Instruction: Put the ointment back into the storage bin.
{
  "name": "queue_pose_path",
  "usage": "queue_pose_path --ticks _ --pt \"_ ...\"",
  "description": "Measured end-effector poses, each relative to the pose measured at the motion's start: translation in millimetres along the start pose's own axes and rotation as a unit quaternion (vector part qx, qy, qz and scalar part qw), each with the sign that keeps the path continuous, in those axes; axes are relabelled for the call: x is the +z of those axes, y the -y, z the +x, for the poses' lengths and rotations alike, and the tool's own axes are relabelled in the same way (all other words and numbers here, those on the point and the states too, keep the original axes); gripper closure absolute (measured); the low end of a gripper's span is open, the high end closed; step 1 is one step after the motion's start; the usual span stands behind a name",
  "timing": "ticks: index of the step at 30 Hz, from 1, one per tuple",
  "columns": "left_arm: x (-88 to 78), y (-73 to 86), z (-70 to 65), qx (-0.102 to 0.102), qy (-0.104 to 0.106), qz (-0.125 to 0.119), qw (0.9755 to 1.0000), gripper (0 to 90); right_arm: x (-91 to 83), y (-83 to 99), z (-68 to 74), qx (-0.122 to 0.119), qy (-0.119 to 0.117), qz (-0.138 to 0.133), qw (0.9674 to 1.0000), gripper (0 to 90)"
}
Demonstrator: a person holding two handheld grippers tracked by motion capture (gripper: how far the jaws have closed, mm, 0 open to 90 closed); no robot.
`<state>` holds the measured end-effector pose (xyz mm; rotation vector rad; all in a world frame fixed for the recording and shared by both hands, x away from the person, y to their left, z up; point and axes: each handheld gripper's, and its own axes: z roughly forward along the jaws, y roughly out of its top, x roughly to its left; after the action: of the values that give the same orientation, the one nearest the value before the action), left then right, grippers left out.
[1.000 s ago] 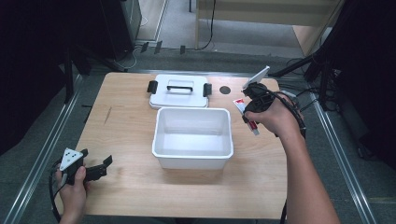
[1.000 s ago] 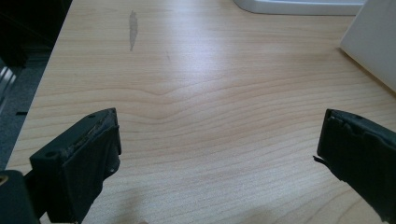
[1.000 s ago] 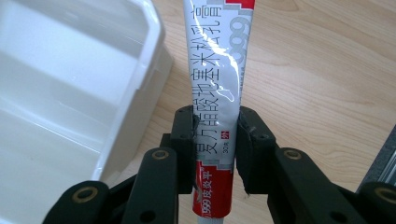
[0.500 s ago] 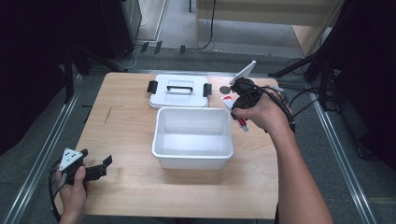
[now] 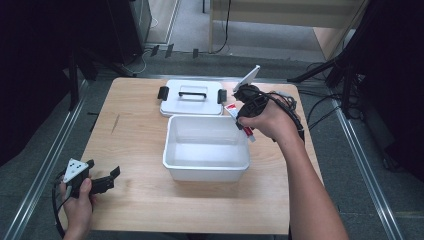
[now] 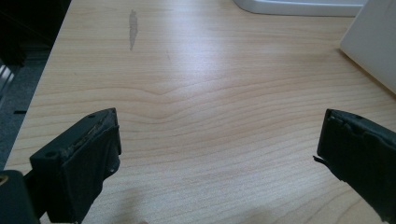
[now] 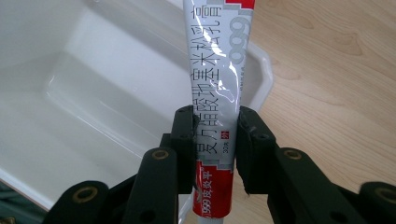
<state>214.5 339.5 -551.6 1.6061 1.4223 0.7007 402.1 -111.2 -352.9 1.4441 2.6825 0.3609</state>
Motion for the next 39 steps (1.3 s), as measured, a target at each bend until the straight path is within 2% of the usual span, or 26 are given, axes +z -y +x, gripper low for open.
queue_pose_path --ticks 12,14,19,22,25,29,30,31,32,33,34,35,36,37,38,39 --pt "0.0 0.0 0.0 0.0 0.0 0.001 1.0 0.1 3.5 -3.6 16.4 -0.03 -0.014 0.003 0.9994 72.0" --pt "-0.1 -0.1 0.0 0.0 0.0 0.001 1.0 0.1 5.2 -3.8 20.9 -0.05 -0.023 0.004 0.9985 71.9" --pt "0.0 -0.1 0.0 0.0 0.0 0.001 1.0 0.1 8.3 -3.2 26.5 -0.079 -0.035 0.003 0.9962 71.9" --pt "0.0 -0.1 0.0 0.0 0.0 0.001 1.0 0.1 10.2 -1.8 29.1 -0.107 -0.041 0.003 0.9934 71.9" --pt "0.0 -0.1 -0.1 0.001 0.0 0.001 1.0 0.1 12.5 -0.4 32.0 -0.139 -0.05 0.001 0.989 71.9" --pt "0.1 -0.1 0.0 0.002 -0.001 0.0 1.0 0.1 15.4 0.9 34.0 -0.172 -0.055 -0.009 0.9835 71.8" --pt "0.1 -0.1 0.0 0.002 -0.001 0.0 1.0 0.1 15.4 0.9 34.0 -0.172 -0.055 -0.009 0.9835 71.8" --pt "0.1 0.0 -0.1 0.001 0.0 0.0 1.0 0.1 17.4 2.1 34.8 -0.197 -0.057 -0.009 0.9788 71.8" --pt "0.1 0.0 -0.1 0.001 0.0 0.0 1.0 0.1 18.4 2.8 34.8 -0.211 -0.057 -0.011 0.9758 71.8" --pt "0.1 0.0 -0.1 0.001 0.0 0.0 1.0 0.1 20.1 4.6 35.7 -0.234 -0.057 -0.012 0.9705 71.8" --pt "0.1 0.0 -0.1 0.001 0.0 0.0 1.0 0.1 21.3 5.6 36.1 -0.248 -0.057 -0.013 0.9671 71.8" --pt "0.1 0.0 -0.1 0.001 0.0 0.0 1.0 0.1 23.2 7.1 36.5 -0.272 -0.058 -0.015 0.9606 71.7" --pt "0.1 0.0 -0.1 0.001 0.0 0.0 1.0 0.1 24.3 8.2 36.9 -0.285 -0.056 -0.017 0.9567 71.7" --pt "0.1 0.0 -0.1 0.001 0.0 0.0 1.0 0.1 25.8 9.8 37.5 -0.303 -0.054 -0.018 0.9512 71.7" --pt "0.1 0.0 -0.1 0.001 0.0 0.0 1.0 0.1 26.8 10.5 37.9 -0.313 -0.056 -0.019 0.948 71.7" --pt "0.1 0.0 -0.1 0.001 0.0 0.0 1.0 0.1 26.8 10.5 37.9 -0.313 -0.056 -0.019 0.948 71.7"
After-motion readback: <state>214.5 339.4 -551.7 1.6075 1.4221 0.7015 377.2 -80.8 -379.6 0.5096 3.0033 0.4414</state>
